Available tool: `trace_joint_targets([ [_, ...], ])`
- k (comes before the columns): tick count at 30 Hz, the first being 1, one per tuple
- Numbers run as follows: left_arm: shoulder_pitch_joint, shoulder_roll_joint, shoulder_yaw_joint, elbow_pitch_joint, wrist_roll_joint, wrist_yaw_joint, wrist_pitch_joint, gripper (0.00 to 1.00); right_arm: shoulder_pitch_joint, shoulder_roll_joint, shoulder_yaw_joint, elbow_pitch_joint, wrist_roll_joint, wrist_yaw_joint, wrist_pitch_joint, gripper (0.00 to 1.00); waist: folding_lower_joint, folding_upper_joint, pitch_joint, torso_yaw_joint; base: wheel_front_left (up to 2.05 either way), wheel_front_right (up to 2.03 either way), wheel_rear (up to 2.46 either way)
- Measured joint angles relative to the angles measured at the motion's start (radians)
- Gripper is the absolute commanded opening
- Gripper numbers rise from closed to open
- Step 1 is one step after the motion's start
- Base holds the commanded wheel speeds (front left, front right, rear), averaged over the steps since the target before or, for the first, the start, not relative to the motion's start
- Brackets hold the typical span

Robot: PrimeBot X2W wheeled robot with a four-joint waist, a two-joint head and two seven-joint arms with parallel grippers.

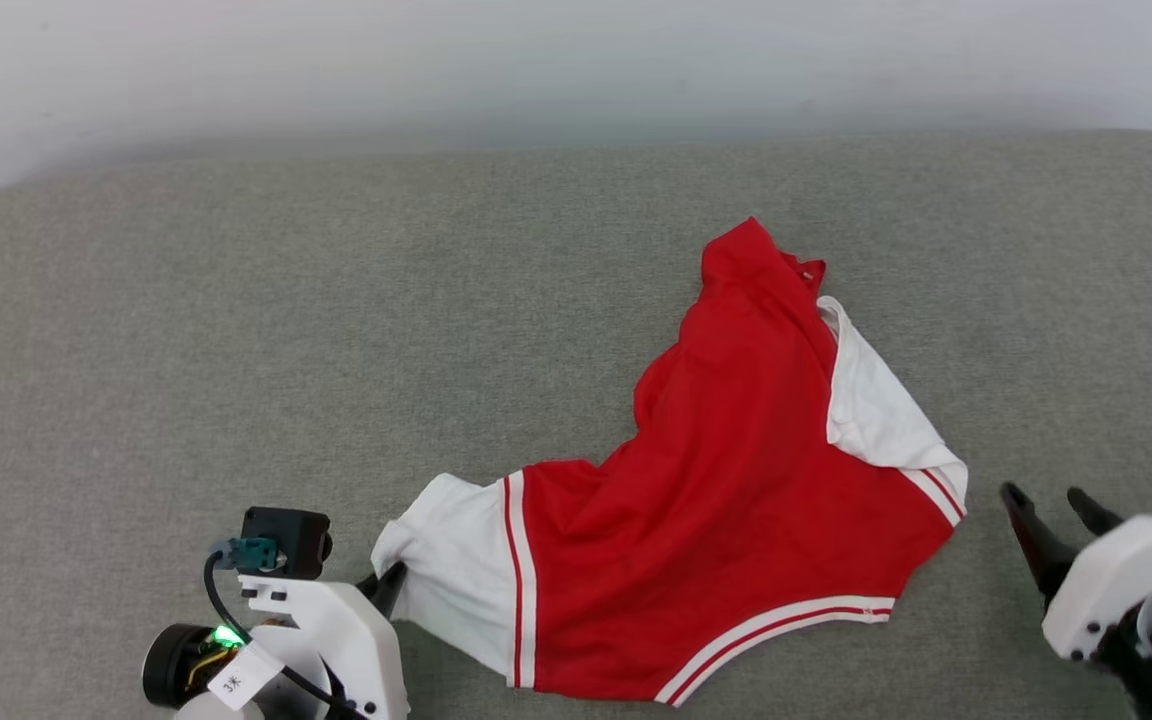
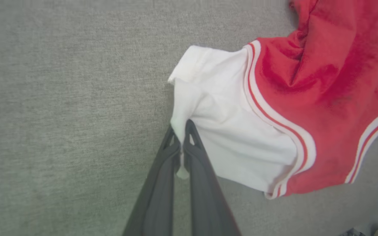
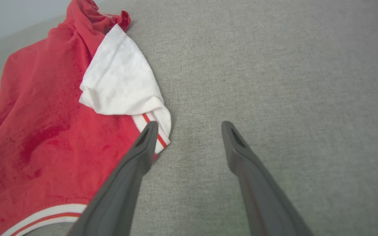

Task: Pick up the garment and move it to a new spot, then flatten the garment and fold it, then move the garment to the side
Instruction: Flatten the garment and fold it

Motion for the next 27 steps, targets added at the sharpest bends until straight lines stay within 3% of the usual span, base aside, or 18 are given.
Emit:
trace_joint_targets([
  [10,-0.032,-0.012,-0.009,-0.07,0.034,0.021,-0.035,0.0,-0.256,-0.129,0.164,0.169,0.067,0.0,0.244,1.0,0.0,0.0,0.056,0.046,0.0,0.0,0.0],
  [20,-0.064,-0.038,-0.023,-0.044,0.033,0.009,-0.068,0.0,-0.385,-0.16,0.269,0.356,0.118,0.0,0.444,1.0,-0.0002,0.0,0.105,0.09,0.0,0.0,0.0],
  [21,-0.064,-0.038,-0.023,-0.04,0.033,0.009,-0.072,0.0,-0.389,-0.16,0.27,0.365,0.124,0.0,0.458,0.55,-0.0002,-0.0001,0.106,0.093,0.0,0.0,0.0],
  [23,-0.064,-0.038,-0.02,-0.033,0.033,0.009,-0.079,0.0,-0.393,-0.159,0.274,0.373,0.139,-0.001,0.475,0.0,-0.0002,-0.0001,0.106,0.093,0.0,0.0,0.0],
  [27,-0.061,-0.04,-0.003,-0.031,0.033,0.019,-0.112,0.0,-0.391,-0.148,0.284,0.362,0.172,0.0,0.462,0.0,-0.0001,0.0,0.095,0.083,0.0,0.0,0.0],
])
